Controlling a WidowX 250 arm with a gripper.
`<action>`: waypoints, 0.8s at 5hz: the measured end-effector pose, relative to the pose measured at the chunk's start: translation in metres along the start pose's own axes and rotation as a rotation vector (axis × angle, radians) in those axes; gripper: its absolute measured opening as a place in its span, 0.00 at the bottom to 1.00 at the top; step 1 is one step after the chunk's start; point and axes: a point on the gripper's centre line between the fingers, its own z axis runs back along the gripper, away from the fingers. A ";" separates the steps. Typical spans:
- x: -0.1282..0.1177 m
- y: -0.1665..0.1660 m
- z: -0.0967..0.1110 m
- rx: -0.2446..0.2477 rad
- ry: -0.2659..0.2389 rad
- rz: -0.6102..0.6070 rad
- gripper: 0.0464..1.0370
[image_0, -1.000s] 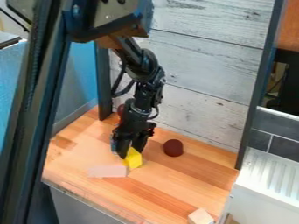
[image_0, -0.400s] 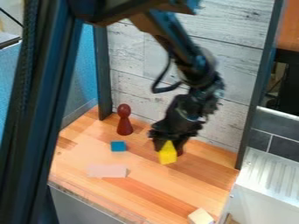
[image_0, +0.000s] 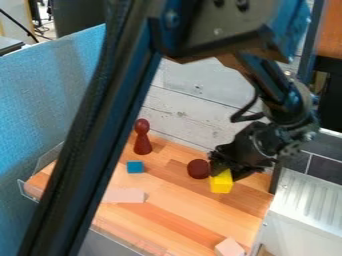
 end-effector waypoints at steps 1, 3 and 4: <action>-0.018 0.004 -0.005 0.019 0.023 -0.075 0.51; -0.037 0.022 0.010 -0.061 0.063 -0.191 0.51; -0.044 0.031 0.016 -0.080 0.065 -0.216 0.51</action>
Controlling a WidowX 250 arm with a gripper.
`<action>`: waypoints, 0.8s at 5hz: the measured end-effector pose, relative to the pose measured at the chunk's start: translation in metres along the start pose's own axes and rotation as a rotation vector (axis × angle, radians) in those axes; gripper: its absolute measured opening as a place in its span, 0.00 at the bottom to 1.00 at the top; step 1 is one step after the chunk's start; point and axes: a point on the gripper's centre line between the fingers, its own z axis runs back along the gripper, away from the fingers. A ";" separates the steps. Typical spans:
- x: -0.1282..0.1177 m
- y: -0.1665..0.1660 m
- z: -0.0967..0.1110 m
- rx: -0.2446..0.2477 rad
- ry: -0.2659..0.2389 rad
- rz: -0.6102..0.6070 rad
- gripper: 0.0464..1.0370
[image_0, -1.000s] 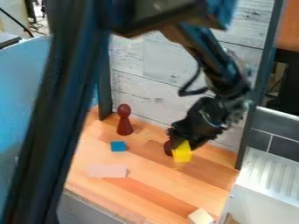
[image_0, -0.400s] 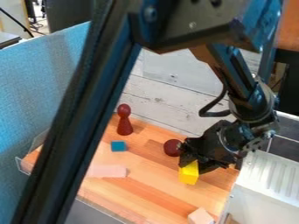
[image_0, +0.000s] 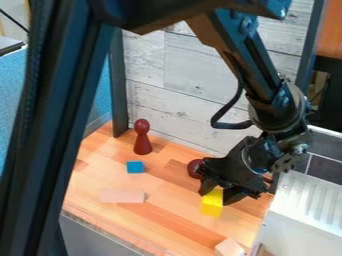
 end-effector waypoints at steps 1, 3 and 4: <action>-0.014 -0.005 0.003 0.008 -0.009 -0.042 0.51; -0.025 -0.018 0.010 0.002 -0.034 -0.086 0.51; -0.030 -0.019 0.009 -0.004 -0.020 -0.106 0.51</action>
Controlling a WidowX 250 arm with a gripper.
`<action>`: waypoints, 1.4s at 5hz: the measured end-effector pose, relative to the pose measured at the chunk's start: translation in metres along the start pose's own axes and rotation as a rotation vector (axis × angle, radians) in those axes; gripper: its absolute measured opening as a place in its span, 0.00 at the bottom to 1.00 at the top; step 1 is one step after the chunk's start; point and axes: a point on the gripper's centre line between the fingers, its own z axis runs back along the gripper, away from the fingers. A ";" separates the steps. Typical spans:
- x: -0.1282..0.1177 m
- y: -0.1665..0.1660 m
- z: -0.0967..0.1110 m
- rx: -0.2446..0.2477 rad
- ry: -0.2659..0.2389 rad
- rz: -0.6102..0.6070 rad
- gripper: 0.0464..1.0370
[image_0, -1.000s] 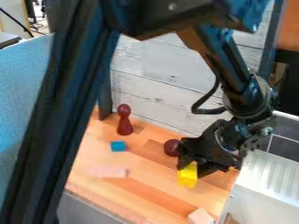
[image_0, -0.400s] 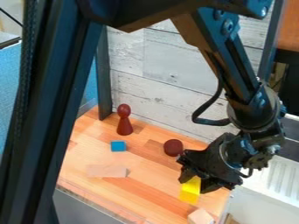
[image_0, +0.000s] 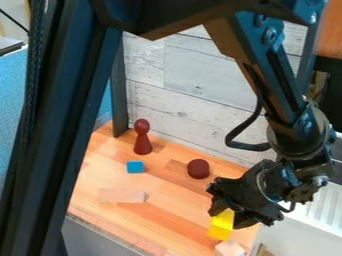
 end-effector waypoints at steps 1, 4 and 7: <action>-0.004 0.000 0.003 -0.022 0.012 -0.017 0.51; -0.017 -0.006 0.003 -0.080 0.063 -0.077 0.51; -0.004 -0.006 0.003 -0.137 0.090 -0.020 0.84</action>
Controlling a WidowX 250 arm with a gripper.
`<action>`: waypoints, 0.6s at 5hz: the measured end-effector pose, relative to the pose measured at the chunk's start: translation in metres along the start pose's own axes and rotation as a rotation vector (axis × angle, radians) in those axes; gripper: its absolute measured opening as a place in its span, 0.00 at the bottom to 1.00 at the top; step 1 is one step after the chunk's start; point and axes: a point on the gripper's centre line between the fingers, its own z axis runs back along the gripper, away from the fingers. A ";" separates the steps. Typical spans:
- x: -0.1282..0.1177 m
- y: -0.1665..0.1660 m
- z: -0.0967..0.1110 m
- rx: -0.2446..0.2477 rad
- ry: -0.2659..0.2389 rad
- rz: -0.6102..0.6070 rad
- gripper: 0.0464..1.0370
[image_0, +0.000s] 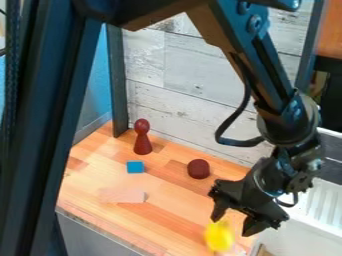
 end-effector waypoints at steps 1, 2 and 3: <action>0.001 0.007 -0.006 -0.026 0.036 0.030 0.97; 0.004 0.025 0.001 -0.071 0.044 0.066 0.96; 0.015 0.059 0.007 -0.069 0.009 0.169 0.96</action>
